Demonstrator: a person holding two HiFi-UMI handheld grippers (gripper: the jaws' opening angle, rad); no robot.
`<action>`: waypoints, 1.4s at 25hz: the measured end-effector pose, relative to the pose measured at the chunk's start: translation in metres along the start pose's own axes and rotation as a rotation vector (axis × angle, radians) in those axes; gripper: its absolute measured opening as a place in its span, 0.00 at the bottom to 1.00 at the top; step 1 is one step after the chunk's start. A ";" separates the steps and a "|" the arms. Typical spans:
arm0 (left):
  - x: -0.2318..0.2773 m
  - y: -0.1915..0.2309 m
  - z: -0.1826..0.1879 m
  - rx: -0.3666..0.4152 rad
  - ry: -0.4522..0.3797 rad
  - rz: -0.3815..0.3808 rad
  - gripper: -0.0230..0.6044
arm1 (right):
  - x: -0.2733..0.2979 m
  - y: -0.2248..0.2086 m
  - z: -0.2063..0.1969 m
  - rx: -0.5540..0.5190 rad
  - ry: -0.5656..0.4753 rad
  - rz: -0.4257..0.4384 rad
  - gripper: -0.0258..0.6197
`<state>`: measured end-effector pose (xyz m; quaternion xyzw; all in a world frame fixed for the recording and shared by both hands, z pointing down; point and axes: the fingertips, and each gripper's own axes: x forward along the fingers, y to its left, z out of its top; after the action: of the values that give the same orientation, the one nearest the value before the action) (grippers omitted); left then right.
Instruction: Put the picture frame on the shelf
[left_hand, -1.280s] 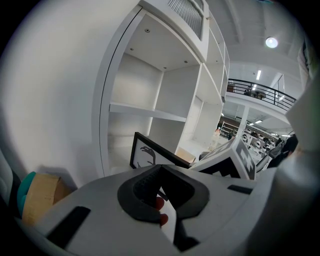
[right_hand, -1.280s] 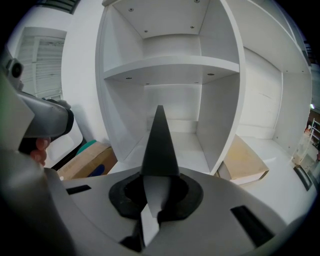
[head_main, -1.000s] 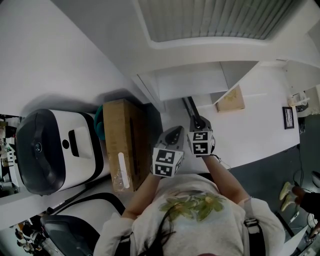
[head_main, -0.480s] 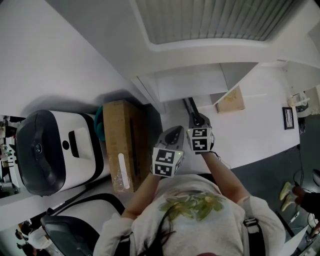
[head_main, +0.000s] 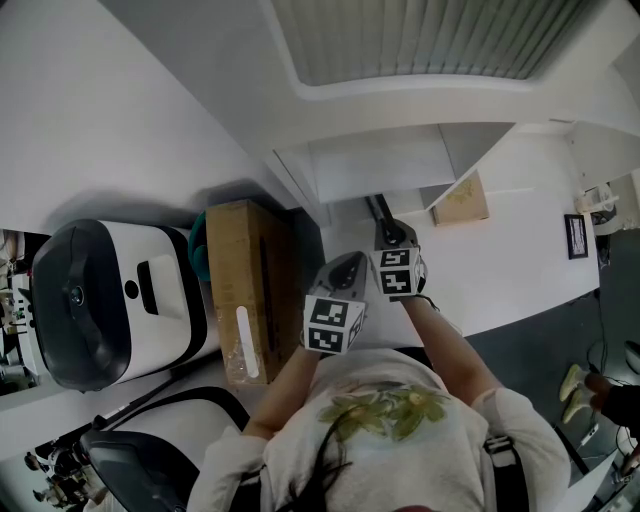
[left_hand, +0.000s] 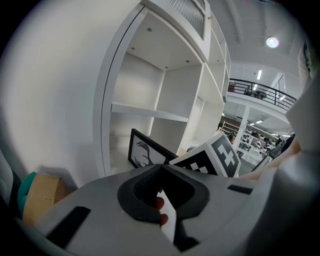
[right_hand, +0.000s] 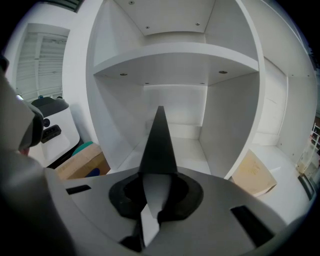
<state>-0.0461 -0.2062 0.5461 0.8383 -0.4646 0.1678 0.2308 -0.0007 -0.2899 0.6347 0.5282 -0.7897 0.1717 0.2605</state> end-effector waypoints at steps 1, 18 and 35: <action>0.000 0.000 0.000 0.000 -0.001 0.001 0.07 | 0.001 0.000 -0.001 0.001 0.004 0.001 0.10; 0.001 0.004 0.002 -0.015 -0.007 0.007 0.07 | 0.019 -0.003 0.006 -0.005 0.003 0.022 0.10; 0.005 0.004 0.002 -0.020 -0.001 0.017 0.07 | 0.030 -0.005 0.016 -0.019 -0.005 0.030 0.10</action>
<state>-0.0464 -0.2127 0.5477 0.8321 -0.4732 0.1648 0.2376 -0.0085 -0.3230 0.6398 0.5144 -0.7998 0.1664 0.2608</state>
